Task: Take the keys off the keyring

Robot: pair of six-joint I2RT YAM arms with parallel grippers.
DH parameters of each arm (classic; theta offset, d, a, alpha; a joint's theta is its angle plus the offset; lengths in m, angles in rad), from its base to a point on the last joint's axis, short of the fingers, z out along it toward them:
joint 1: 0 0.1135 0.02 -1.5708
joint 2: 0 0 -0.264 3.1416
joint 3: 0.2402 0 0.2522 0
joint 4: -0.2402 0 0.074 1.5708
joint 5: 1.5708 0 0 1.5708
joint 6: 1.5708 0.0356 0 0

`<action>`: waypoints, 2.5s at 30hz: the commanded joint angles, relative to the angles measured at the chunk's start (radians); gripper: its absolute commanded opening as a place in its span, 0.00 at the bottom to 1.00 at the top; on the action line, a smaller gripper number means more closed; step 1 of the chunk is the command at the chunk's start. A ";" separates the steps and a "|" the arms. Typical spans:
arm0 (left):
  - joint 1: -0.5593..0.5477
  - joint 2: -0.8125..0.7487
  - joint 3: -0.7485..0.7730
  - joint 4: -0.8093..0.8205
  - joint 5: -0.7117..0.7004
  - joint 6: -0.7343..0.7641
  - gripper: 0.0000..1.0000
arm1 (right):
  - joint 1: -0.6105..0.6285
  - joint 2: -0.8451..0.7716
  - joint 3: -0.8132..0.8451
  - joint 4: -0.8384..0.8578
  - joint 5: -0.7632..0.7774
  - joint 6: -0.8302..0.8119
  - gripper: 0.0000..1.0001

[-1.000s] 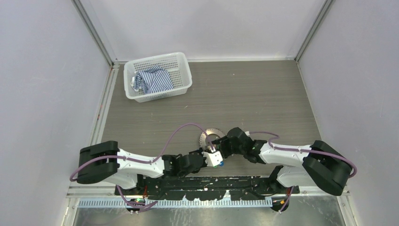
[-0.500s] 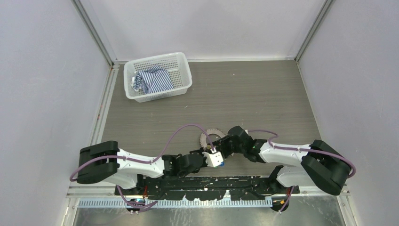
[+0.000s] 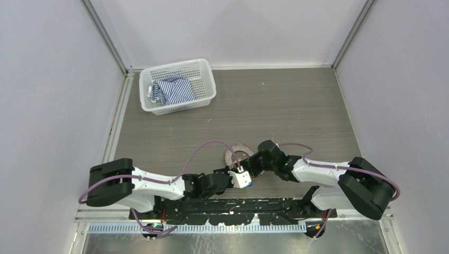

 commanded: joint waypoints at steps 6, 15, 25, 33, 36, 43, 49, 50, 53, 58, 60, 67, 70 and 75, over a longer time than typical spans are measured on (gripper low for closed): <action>-0.006 -0.039 0.007 0.084 -0.019 -0.025 0.00 | -0.015 -0.088 0.000 -0.073 0.038 -0.068 0.01; 0.005 -0.034 -0.027 0.173 -0.045 -0.153 0.00 | -0.020 -0.222 -0.061 -0.025 0.187 -0.145 0.01; 0.036 0.028 -0.058 0.333 -0.138 -0.230 0.00 | -0.020 -0.292 -0.071 0.093 0.336 -0.378 0.01; 0.102 -0.018 -0.136 0.464 -0.006 -0.238 0.00 | -0.020 -0.309 -0.078 0.196 0.315 -0.565 0.01; 0.111 -0.003 -0.130 0.476 0.016 -0.224 0.00 | -0.020 -0.312 -0.072 0.205 0.293 -0.637 0.01; 0.124 0.049 -0.105 0.516 -0.048 -0.215 0.00 | -0.020 -0.313 -0.057 0.172 0.267 -0.722 0.01; 0.136 0.074 -0.074 0.511 -0.148 -0.225 0.00 | -0.014 -0.316 -0.045 0.164 0.254 -0.771 0.01; 0.139 0.073 -0.074 0.511 -0.148 -0.227 0.00 | -0.010 -0.314 -0.042 0.164 0.251 -0.781 0.01; 0.139 0.071 -0.069 0.509 -0.148 -0.229 0.00 | 0.004 -0.302 -0.027 0.153 0.249 -0.803 0.01; 0.140 0.073 -0.066 0.521 -0.151 -0.230 0.00 | 0.040 -0.279 -0.007 0.142 0.250 -0.836 0.01; 0.142 0.071 -0.064 0.519 -0.156 -0.236 0.00 | 0.049 -0.276 0.000 0.130 0.259 -0.847 0.01; 0.149 0.048 -0.062 0.488 -0.197 -0.297 0.00 | 0.067 -0.290 -0.004 0.096 0.279 -0.870 0.01; 0.155 0.040 -0.065 0.477 -0.200 -0.320 0.00 | 0.072 -0.292 -0.006 0.096 0.278 -0.886 0.01; 0.163 0.032 -0.065 0.478 -0.198 -0.337 0.00 | 0.093 -0.277 -0.003 0.090 0.285 -0.923 0.01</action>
